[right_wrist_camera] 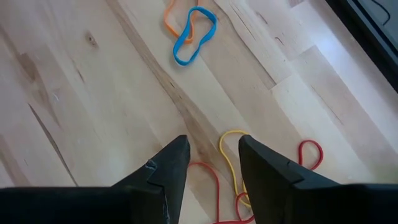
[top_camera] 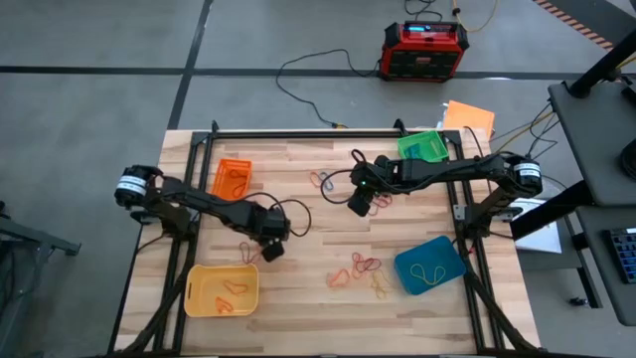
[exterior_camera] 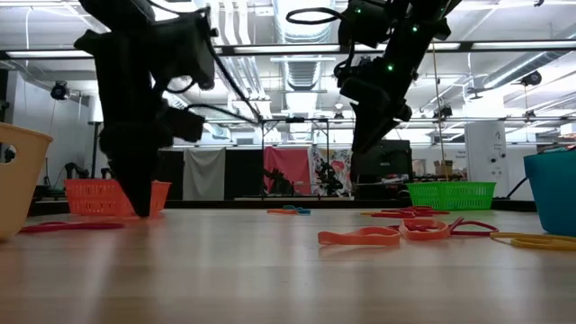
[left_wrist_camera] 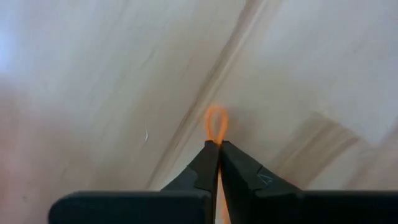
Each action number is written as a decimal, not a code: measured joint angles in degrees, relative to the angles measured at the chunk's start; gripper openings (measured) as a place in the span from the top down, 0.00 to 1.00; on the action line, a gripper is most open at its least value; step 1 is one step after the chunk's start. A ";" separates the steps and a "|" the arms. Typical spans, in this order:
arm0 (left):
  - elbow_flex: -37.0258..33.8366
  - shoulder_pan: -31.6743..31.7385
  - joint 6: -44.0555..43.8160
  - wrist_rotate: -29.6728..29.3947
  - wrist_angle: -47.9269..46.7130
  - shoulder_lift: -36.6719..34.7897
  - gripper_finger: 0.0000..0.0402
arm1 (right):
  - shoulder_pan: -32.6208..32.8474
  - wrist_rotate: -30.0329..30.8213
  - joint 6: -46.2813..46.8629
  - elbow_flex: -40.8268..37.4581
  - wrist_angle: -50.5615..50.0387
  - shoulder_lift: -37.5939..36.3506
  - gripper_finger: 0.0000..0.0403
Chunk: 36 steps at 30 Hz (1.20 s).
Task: Sort rubber bands into baskets
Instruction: Put the orange rubber band into the yellow bin
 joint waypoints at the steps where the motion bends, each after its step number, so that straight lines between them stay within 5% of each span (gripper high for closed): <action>1: 0.00 -0.04 0.48 -0.01 0.10 -0.69 1.00 | 0.00 -0.02 -0.30 -0.06 0.00 0.00 0.67; 10: 0.01 -2.95 6.45 4.64 0.58 -12.21 1.00 | 0.00 0.01 -0.82 -0.58 0.17 0.00 0.65; 21: 0.04 -17.02 3.28 11.29 0.38 -26.93 1.00 | 0.00 0.00 -1.33 -0.71 1.87 0.00 0.66; 29: 0.04 -26.13 -9.07 18.70 -3.93 -27.34 1.00 | 0.00 0.00 -1.32 -0.71 2.46 -0.02 0.64; 36: 0.04 -30.15 -18.80 18.71 -12.18 -23.59 1.00 | 0.00 -0.01 -1.43 -0.71 2.57 -0.02 0.65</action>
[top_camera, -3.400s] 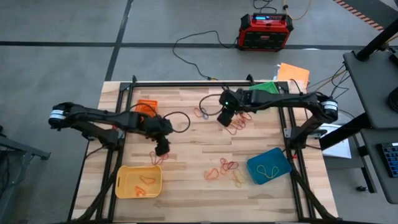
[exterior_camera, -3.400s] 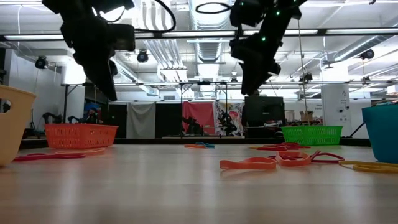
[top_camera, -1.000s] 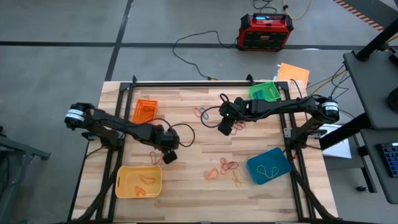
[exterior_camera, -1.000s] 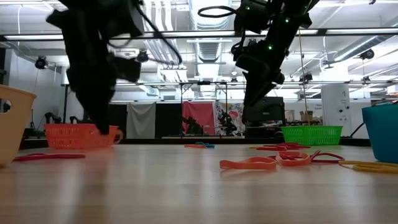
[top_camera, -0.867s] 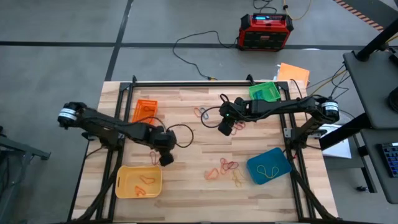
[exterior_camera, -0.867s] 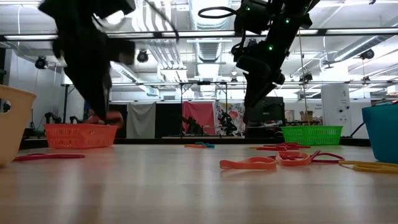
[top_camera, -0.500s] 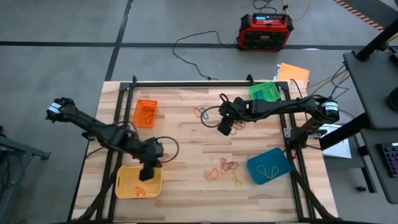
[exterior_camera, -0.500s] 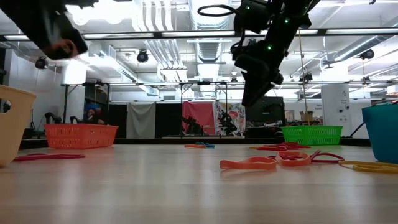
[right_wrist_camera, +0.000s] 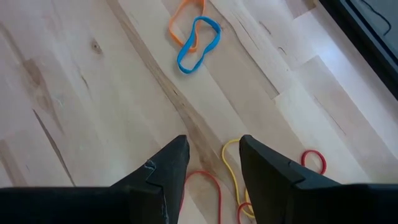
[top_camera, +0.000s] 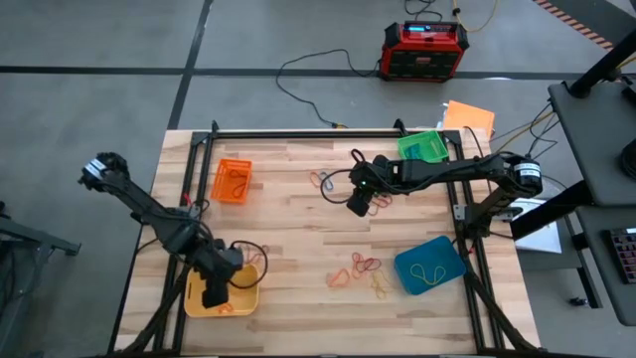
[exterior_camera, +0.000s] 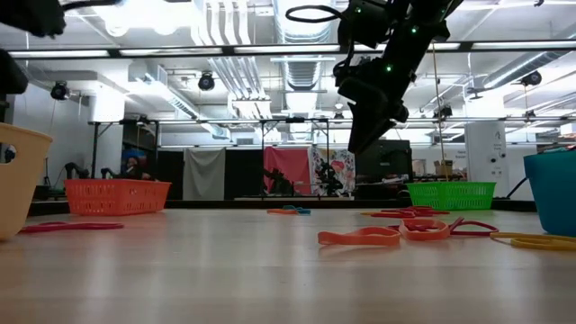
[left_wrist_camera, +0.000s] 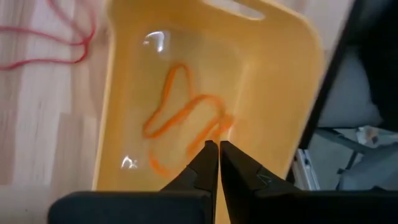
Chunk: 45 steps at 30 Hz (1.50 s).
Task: Sort rubber bands into baskets
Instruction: Put the orange rubber band into the yellow bin, then put the blue rubber band into the green bin
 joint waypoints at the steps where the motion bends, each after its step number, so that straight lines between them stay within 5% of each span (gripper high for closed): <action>1: 0.00 0.03 -0.43 0.03 -0.06 0.39 0.99 | 0.00 0.01 0.00 0.00 0.00 0.00 0.65; 11: 0.31 0.36 -0.14 3.17 -3.55 3.93 0.79 | 0.02 0.00 -0.46 -0.02 0.00 0.00 0.64; 14: 2.73 0.86 7.20 -5.90 -2.27 4.06 0.75 | 0.00 -0.01 -0.76 -0.07 0.04 0.00 0.65; 19: 6.81 2.38 25.66 -30.37 -2.22 3.06 0.75 | -0.05 -0.01 0.55 -0.10 1.84 0.00 0.67; 23: 5.42 8.88 38.76 -33.80 0.44 0.95 0.79 | -0.77 -0.58 2.09 0.03 7.75 0.64 0.69; 26: 1.44 16.10 49.92 -31.12 9.12 -1.47 0.82 | -2.29 -2.89 1.96 1.29 8.78 2.67 0.71; 31: -5.68 30.07 66.80 -18.25 24.97 -5.56 0.86 | -3.99 -3.46 0.63 3.14 8.11 6.69 0.73; 38: -8.25 48.12 76.31 -5.23 28.21 -8.35 0.88 | -1.83 -7.95 -0.09 2.16 7.12 8.46 0.67; 45: -8.26 54.66 82.81 -1.52 33.30 -8.48 0.88 | -1.47 -5.80 6.74 1.79 10.96 8.46 0.56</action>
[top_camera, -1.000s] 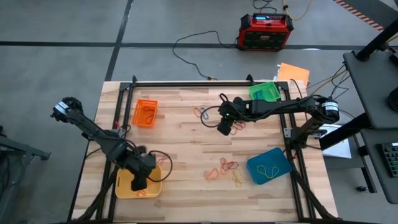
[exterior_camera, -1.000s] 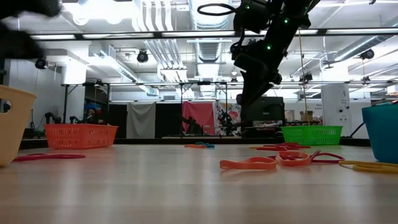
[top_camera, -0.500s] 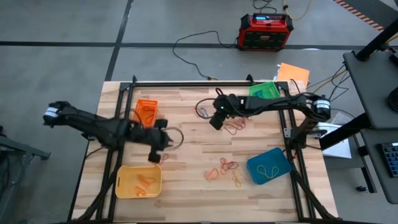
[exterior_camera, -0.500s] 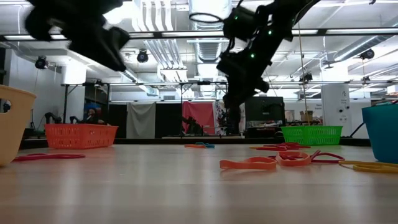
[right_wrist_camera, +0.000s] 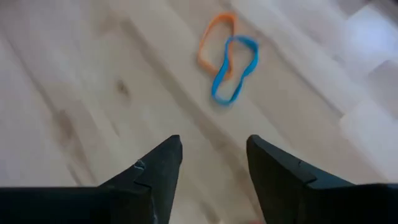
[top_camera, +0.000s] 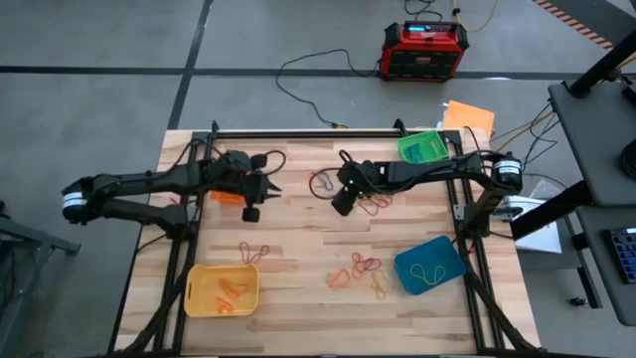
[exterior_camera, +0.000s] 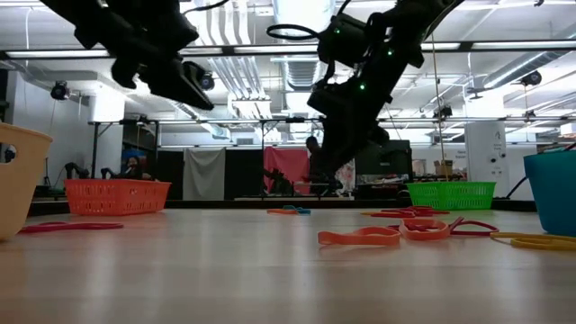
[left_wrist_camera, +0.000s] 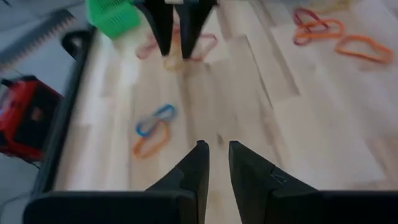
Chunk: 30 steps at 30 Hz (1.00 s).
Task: Sort rubber bands into baskets
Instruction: Put the blue rubber band into the green bin
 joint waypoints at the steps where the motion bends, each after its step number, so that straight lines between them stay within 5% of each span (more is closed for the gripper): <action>1: 0.00 0.29 0.21 -0.01 0.62 -0.04 0.88 | -0.23 0.04 0.31 0.16 0.48 0.00 0.55; 16: 0.00 4.54 0.35 -4.21 8.45 -0.15 0.88 | -1.42 0.86 -0.53 3.01 7.54 4.83 0.49; 22: 0.00 4.56 0.19 -9.49 9.07 -0.17 0.88 | -4.34 0.90 -0.56 11.50 -0.53 11.62 0.49; 30: 0.00 4.61 0.28 -9.57 10.36 -0.23 0.88 | -5.96 -0.70 -0.51 20.66 -9.55 20.36 0.49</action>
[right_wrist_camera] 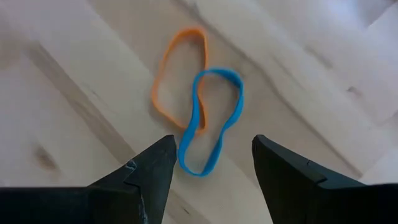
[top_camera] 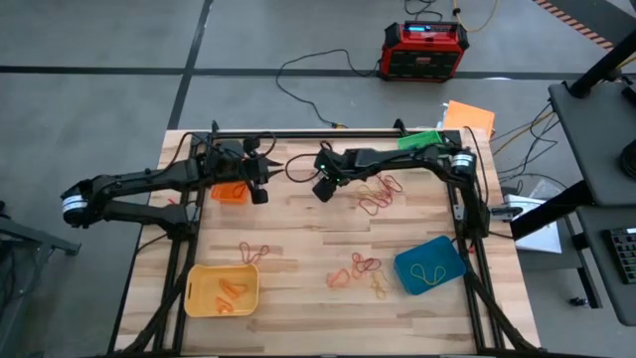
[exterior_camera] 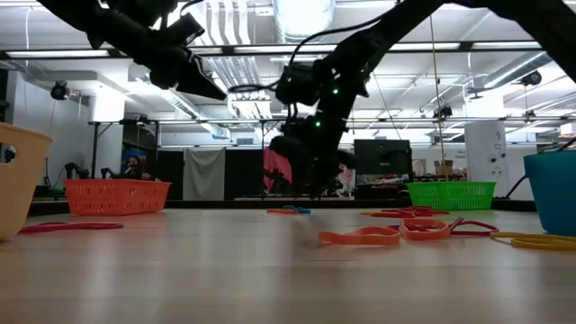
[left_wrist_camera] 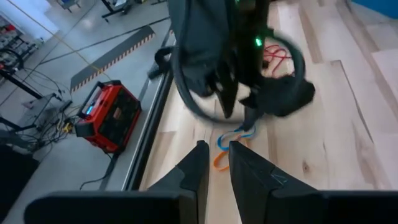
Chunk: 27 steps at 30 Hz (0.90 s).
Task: Sort rubber bands into baskets
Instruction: Put the blue rubber band into the green bin
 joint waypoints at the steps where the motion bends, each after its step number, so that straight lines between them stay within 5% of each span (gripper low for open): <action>1: 0.00 0.00 0.03 0.00 0.09 0.00 0.88 | 0.02 -0.22 0.05 0.76 -1.19 0.81 0.49; 14: 0.00 0.00 0.88 0.00 0.40 0.10 0.88 | 0.07 -1.90 -0.20 1.87 -1.14 6.29 0.52; 24: 0.00 0.00 -0.41 -0.02 0.25 0.11 0.88 | -0.07 -1.88 -2.13 1.74 -1.10 5.87 0.93; 27: 0.00 0.00 -1.79 -0.03 0.22 0.11 0.88 | -0.07 -2.37 -3.14 1.59 -2.05 4.33 0.96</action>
